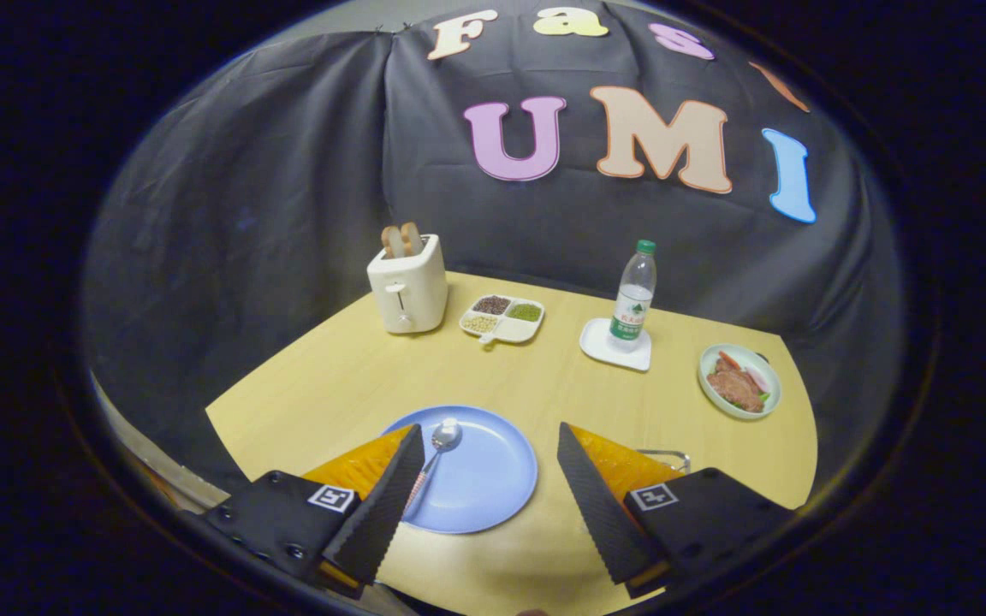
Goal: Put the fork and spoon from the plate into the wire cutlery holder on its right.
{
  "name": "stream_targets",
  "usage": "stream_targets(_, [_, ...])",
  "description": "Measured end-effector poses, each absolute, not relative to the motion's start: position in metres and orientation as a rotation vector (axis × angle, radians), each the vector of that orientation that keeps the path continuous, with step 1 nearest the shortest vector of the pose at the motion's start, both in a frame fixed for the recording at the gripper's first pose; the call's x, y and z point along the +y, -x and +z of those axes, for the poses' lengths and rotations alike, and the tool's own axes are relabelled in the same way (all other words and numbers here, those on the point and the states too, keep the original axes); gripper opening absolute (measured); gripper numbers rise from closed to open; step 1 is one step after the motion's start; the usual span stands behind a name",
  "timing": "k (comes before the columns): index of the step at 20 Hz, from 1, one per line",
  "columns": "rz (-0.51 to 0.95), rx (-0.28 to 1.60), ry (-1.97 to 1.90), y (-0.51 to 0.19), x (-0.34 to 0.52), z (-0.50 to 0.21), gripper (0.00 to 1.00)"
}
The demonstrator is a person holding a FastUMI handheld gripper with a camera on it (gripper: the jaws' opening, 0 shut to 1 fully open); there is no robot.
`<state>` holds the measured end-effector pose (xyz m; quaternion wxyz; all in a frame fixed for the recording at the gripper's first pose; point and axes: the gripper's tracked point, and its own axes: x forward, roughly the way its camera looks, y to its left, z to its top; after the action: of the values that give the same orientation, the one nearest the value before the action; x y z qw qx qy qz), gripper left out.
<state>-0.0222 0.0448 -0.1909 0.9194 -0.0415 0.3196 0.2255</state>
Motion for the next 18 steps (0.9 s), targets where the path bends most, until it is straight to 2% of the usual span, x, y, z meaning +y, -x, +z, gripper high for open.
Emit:
stream_targets(6, [0.414,0.626,0.101,0.038,0.068,-0.215,1.00])
stream_targets(18, [0.346,0.803,0.143,0.050,0.107,-0.312,1.00])
